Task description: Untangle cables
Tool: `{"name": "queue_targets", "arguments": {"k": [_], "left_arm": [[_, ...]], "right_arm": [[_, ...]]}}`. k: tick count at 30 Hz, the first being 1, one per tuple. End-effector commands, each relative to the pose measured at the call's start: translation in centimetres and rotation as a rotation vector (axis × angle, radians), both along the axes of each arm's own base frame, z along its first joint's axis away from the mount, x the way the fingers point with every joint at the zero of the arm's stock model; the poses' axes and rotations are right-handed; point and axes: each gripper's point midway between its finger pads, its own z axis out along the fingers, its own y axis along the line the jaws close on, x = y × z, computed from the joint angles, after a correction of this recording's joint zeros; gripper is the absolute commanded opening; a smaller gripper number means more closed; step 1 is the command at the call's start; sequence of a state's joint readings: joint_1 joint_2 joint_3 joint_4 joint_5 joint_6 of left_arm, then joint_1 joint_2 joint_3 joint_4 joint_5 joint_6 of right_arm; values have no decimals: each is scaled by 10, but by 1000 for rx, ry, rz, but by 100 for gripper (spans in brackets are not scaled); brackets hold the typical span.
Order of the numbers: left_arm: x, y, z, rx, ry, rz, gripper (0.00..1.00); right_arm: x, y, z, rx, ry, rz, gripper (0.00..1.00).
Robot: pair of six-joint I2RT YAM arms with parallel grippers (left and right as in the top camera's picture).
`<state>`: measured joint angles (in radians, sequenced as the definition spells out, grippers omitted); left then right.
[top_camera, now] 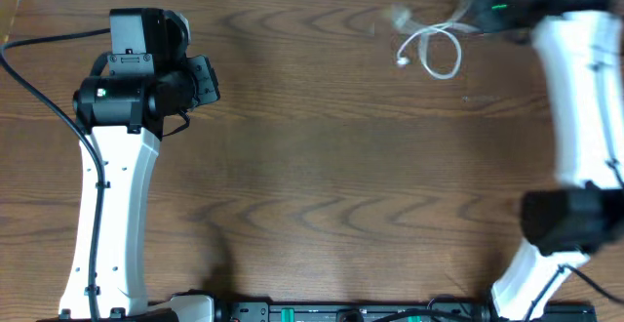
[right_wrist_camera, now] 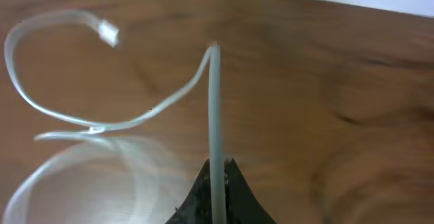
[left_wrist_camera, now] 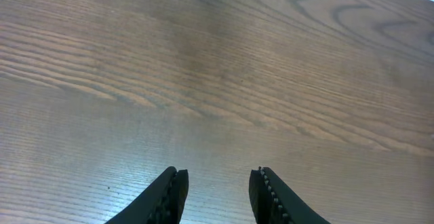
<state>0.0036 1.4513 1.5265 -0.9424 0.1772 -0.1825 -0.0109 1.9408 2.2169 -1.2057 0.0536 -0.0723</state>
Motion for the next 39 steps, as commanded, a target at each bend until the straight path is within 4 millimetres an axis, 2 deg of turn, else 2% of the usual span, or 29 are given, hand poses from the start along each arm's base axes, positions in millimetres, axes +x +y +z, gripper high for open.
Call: {"name": "queue_targets", "arguments": {"k": [1,4,8,12,17,18,19,20,21,23,28,29,34,35,36,37,39], "left_arm": [[1,0,-2,4,5,0,36],[2,0,-2,4,1,0,36],[2,0,-2,4,1,0,36],[2,0,-2,4,1,0,36],[2,0,-2,3,2,-1,36],[2,0,-2,3,2,-1,36],[2,0,-2,3,2,-1,36],[2,0,-2,3,2,-1,36],[2,0,-2,3,2,-1,36],[2,0,-2,3,2,0,36],[2,0,-2,3,2,-1,38],[2,0,-2,3,2,-1,46],[2,1,-2,4,2,0,68],[2,1,-2,4,2,0,74],[2,1,-2,4,2,0,88],[2,1,-2,4,2,0,92],[2,1,-2,4,2,0,93]], "right_arm": [[-15,-65,32,-10,-81,-198,1],[-24,-112,40,-9,-112,-307,1],[-33,-161,30,-3,-99,-414,1],[-35,-191,9,0,-58,-474,1],[-35,-222,-27,34,6,-561,3],[-35,-225,-35,41,23,-573,18],[-35,-227,-43,48,43,-576,42],[-36,-228,-52,53,70,-577,65],[-37,-227,-58,57,92,-577,82],[-39,-223,-65,68,119,-570,93],[-37,-203,-59,114,118,-519,99],[-37,-196,-55,124,115,-497,99],[-38,-152,-30,186,89,-342,99],[-40,-142,-22,193,80,-312,99],[-42,-130,-12,201,66,-274,99],[-44,-119,-4,212,53,-243,99],[-49,-94,15,237,17,-170,99]]}}
